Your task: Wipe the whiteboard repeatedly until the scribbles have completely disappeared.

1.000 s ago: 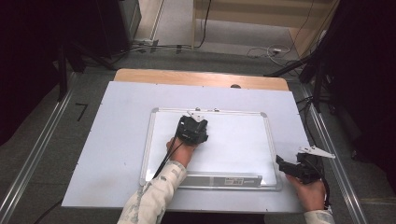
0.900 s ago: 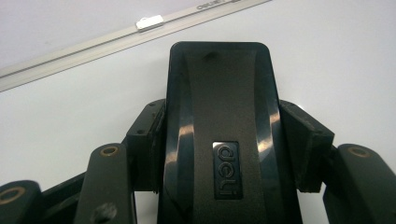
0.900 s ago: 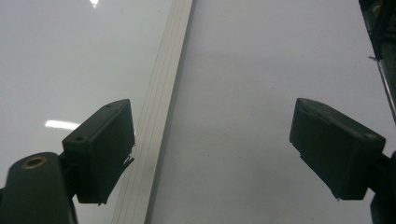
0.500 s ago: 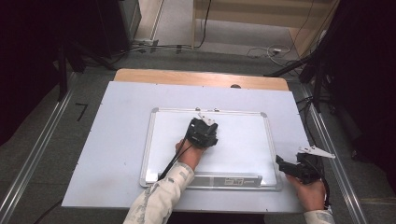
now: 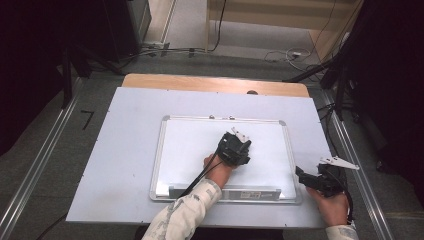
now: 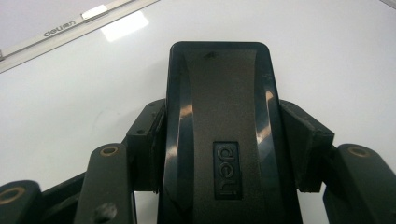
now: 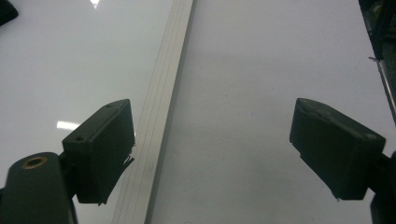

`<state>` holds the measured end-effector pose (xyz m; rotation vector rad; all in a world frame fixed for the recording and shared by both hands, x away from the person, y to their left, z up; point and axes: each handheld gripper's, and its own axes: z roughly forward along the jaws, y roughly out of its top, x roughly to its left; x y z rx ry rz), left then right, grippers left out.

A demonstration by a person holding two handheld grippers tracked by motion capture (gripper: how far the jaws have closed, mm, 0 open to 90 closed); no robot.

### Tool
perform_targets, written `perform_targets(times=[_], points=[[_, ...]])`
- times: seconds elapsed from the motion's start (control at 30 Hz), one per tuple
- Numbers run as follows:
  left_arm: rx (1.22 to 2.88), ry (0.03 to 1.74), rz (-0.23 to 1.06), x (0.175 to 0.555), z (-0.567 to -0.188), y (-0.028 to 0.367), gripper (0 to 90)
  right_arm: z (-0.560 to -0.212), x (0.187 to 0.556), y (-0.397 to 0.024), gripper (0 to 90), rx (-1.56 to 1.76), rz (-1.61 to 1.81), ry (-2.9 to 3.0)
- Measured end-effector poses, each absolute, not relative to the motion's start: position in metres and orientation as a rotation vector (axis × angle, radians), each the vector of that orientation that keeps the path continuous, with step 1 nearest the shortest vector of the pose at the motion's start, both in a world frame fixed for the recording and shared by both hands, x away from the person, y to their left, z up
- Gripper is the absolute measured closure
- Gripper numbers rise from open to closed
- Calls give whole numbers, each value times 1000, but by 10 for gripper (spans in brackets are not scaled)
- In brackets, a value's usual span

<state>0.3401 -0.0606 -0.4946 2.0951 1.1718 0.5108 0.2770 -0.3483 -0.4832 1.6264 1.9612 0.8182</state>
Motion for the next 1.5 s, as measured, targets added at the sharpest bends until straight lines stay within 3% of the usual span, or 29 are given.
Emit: perform_targets(times=[0.4, 1.13, 1.5], points=[[2093, 1166, 509, 341, -495, -47, 403, -483, 276, -351, 127, 1631, 820, 1956], [1991, 1373, 587, 365, -495, 35, 403, -483, 276, -350, 127, 1627, 817, 1960], [2029, 1315, 563, 368, -494, 7, 403, -483, 277, -349, 127, 1627, 815, 1959]])
